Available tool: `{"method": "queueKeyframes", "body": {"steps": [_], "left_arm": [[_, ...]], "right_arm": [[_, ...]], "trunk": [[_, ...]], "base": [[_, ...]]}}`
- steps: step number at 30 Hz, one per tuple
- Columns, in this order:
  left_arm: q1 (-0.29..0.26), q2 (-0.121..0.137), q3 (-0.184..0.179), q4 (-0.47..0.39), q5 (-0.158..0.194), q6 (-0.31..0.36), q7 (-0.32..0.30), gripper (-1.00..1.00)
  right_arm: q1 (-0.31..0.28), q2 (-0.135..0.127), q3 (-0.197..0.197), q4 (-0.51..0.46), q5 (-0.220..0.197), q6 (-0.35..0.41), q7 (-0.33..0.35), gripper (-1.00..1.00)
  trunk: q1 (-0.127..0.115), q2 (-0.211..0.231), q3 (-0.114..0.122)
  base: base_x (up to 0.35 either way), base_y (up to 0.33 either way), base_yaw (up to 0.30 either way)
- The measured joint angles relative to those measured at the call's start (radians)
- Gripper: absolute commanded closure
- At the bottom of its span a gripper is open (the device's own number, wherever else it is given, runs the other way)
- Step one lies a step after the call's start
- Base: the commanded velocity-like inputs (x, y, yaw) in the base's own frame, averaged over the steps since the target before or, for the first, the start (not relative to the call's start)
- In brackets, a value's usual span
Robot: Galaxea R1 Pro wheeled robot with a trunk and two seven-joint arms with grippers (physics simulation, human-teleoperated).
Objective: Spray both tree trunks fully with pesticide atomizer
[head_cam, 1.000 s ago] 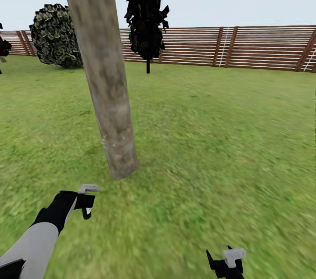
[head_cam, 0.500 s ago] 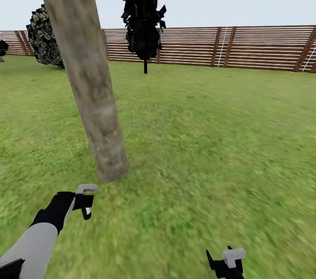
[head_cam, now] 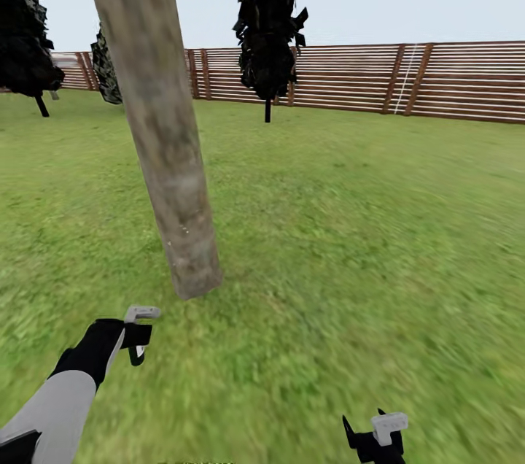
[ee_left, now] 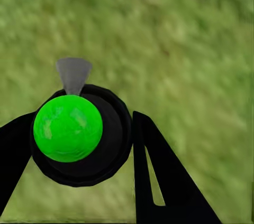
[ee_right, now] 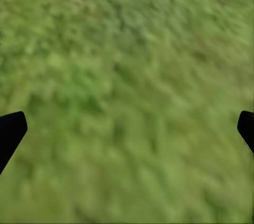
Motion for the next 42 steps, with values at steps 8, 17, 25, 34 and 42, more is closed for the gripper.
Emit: {"method": "queueKeyframes", "body": {"steps": [8, 17, 25, 34, 42], "left_arm": [[0.0, -0.001, 0.0, 0.001, 0.0, 0.0, 0.002, 1.0], [0.0, -0.005, 0.0, 0.001, 0.001, 0.0, 0.002, 1.0], [0.0, -0.01, 0.0, 0.001, 0.0, -0.002, 0.003, 1.0], [-0.001, -0.01, 0.0, 0.001, -0.001, -0.002, 0.003, 1.0], [-0.001, -0.01, 0.0, 0.0, -0.001, -0.002, 0.004, 1.0]], "right_arm": [[0.0, 0.0, 0.0, 0.0, 0.0, 0.0, 0.0, -1.0], [0.0, 0.002, 0.001, 0.001, 0.0, 0.0, 0.0, -1.0], [0.0, 0.001, 0.0, 0.001, 0.0, 0.0, 0.0, -1.0], [0.0, 0.001, 0.0, 0.0, 0.0, 0.0, 0.0, -1.0], [0.0, 0.001, 0.0, 0.0, 0.0, 0.0, 0.001, -1.0]], "trunk": [[0.0, 0.0, 0.0], [0.0, 0.0, 0.0], [0.0, 0.0, 0.0], [0.0, 0.0, 0.0], [0.0, 0.0, 0.0]], "base": [[0.0, -0.272, 0.06], [0.014, -0.272, 0.153], [0.179, -0.226, 0.165], [0.26, -0.172, 0.004], [0.259, -0.172, 0.001]]}}
